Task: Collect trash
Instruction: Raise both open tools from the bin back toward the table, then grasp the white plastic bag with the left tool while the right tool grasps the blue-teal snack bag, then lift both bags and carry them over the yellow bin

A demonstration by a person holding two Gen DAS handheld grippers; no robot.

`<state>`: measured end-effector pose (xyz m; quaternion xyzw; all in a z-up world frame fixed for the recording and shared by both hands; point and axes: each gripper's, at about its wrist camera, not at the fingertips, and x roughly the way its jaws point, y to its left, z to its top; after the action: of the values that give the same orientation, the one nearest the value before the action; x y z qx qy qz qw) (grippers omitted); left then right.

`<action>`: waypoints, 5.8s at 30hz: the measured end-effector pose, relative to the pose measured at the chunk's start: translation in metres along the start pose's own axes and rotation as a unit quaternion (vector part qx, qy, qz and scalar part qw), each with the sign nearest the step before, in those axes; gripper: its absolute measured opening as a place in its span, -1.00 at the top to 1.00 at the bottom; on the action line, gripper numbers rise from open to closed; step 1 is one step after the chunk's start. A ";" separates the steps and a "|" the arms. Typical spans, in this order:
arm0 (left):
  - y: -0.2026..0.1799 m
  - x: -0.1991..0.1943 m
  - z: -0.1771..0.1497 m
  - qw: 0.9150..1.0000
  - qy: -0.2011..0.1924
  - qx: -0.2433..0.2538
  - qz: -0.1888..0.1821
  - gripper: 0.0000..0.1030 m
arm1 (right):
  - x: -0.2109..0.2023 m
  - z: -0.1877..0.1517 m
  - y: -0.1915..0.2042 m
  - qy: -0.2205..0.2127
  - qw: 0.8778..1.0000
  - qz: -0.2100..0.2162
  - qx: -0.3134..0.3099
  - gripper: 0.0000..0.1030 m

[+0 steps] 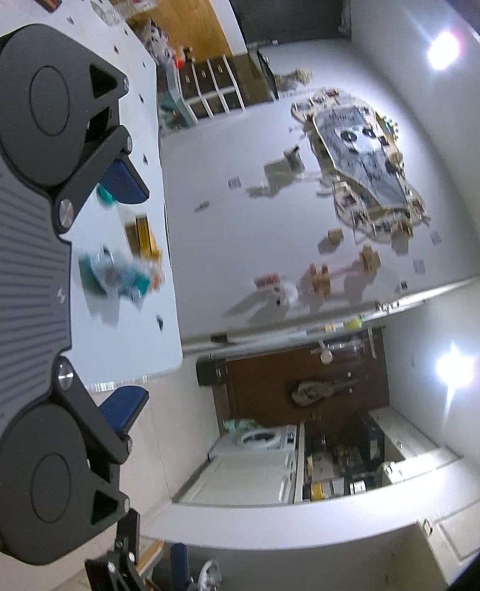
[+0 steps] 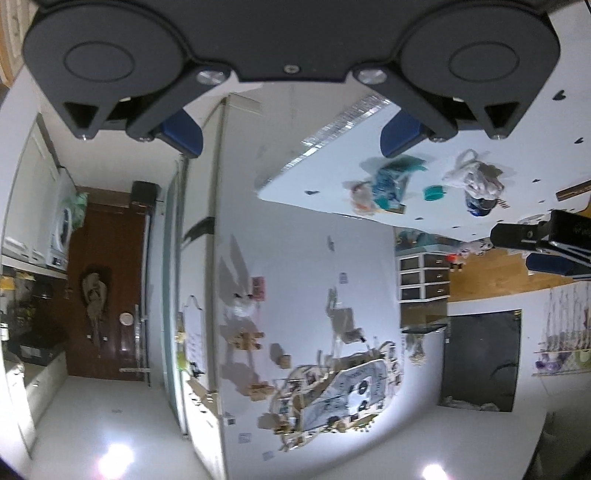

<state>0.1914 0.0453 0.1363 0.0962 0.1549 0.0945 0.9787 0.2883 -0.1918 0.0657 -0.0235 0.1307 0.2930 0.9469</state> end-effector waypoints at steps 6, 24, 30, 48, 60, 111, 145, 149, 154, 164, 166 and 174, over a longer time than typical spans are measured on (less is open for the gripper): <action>0.060 0.024 -0.014 0.998 0.009 -0.037 0.042 -1.00 | 0.032 0.003 0.025 0.011 1.000 0.016 -0.009 -1.00; 0.177 0.159 -0.097 0.949 0.079 -0.299 0.069 -1.00 | 0.141 0.001 0.085 0.030 0.999 0.030 0.002 -1.00; 0.191 0.177 -0.119 0.923 0.097 -0.372 0.005 -1.00 | 0.174 0.000 0.095 0.047 0.998 0.039 0.005 -1.00; 0.209 0.201 -0.132 0.898 0.053 -0.436 -0.019 -0.96 | 0.319 0.009 0.098 0.170 0.961 0.072 0.207 -0.91; 0.224 0.205 -0.141 0.890 0.081 -0.448 -0.026 0.23 | 0.311 0.007 0.139 0.171 0.970 0.110 0.131 0.10; 0.104 0.145 -0.099 0.968 0.103 -0.192 -0.126 0.23 | 0.172 -0.003 0.086 0.096 0.989 0.106 0.037 0.10; -0.099 0.078 -0.063 0.972 0.065 -0.076 -0.214 0.23 | 0.007 -0.044 -0.047 0.062 0.996 -0.034 0.052 0.09; -0.125 0.075 -0.063 0.969 0.069 -0.066 -0.228 0.23 | -0.004 -0.053 -0.064 0.068 0.995 -0.043 0.058 0.09; -0.155 0.081 -0.070 0.965 0.079 -0.069 -0.239 0.23 | -0.018 -0.065 -0.086 0.070 0.993 -0.057 0.070 0.08; -0.216 0.119 -0.099 0.957 0.122 -0.065 -0.255 0.23 | -0.016 -0.101 -0.140 0.104 0.985 -0.082 0.113 0.08; -0.226 0.131 -0.110 0.954 0.139 -0.065 -0.258 0.23 | -0.007 -0.114 -0.150 0.122 0.981 -0.086 0.127 0.08; -0.247 0.189 -0.165 0.938 0.211 -0.086 -0.261 0.23 | 0.046 -0.171 -0.175 0.219 0.954 -0.098 0.182 0.08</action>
<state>0.3537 -0.1262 -0.1255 -0.0543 0.3686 -0.1334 0.9183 0.3827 -0.3324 -0.1172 0.0730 0.3825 0.1581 0.9074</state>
